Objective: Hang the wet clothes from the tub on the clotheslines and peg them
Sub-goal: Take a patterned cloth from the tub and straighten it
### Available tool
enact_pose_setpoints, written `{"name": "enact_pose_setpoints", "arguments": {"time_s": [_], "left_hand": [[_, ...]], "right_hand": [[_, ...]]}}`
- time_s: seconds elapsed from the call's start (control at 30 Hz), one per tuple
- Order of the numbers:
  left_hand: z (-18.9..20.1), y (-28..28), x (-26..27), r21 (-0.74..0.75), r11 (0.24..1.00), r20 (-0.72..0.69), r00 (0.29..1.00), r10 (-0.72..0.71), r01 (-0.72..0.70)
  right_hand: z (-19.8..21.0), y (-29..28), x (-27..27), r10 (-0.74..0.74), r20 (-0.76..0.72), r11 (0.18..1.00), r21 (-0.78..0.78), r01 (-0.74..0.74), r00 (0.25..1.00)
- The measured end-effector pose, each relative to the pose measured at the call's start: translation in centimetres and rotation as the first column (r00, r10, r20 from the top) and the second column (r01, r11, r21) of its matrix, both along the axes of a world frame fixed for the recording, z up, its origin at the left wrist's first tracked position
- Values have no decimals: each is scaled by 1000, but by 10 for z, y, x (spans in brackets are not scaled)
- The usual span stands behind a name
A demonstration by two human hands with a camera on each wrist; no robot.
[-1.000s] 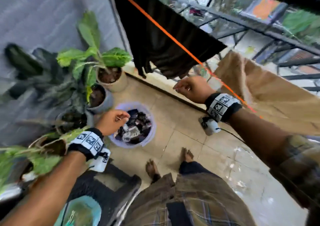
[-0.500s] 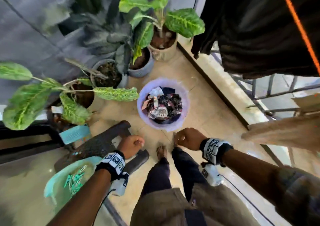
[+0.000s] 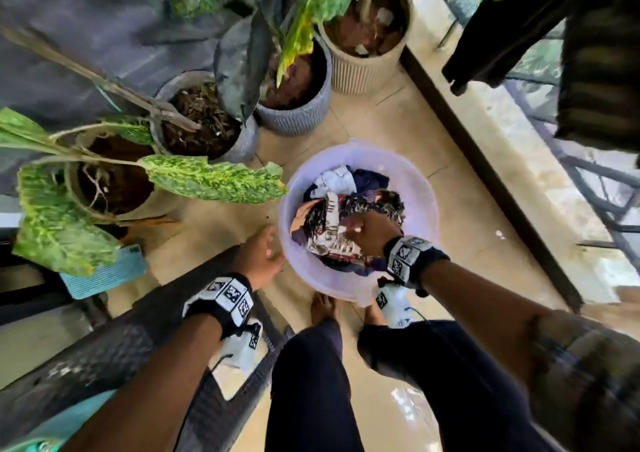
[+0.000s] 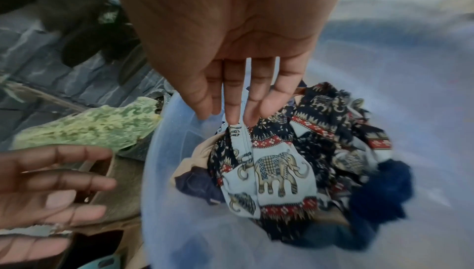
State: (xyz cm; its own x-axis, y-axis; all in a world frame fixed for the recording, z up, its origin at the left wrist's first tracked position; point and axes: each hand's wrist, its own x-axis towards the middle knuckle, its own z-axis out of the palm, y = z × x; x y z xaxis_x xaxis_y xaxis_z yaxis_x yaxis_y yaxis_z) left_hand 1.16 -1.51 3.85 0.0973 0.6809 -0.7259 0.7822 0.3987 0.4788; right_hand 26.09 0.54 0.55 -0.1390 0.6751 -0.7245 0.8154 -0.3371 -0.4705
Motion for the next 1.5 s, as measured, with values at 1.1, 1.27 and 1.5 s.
{"name": "enact_pose_setpoints", "arguments": {"time_s": [1.1, 1.27, 1.5], "left_hand": [[125, 40, 38, 111, 934, 240, 903, -357, 340], [205, 45, 68, 265, 892, 280, 856, -434, 365], [301, 62, 82, 405, 886, 366, 848, -383, 225]], "right_hand": [[175, -2, 19, 290, -164, 900, 382, -211, 943], [272, 2, 17, 325, -182, 832, 521, -189, 928], [360, -2, 33, 199, -323, 744, 664, 72, 925]]}}
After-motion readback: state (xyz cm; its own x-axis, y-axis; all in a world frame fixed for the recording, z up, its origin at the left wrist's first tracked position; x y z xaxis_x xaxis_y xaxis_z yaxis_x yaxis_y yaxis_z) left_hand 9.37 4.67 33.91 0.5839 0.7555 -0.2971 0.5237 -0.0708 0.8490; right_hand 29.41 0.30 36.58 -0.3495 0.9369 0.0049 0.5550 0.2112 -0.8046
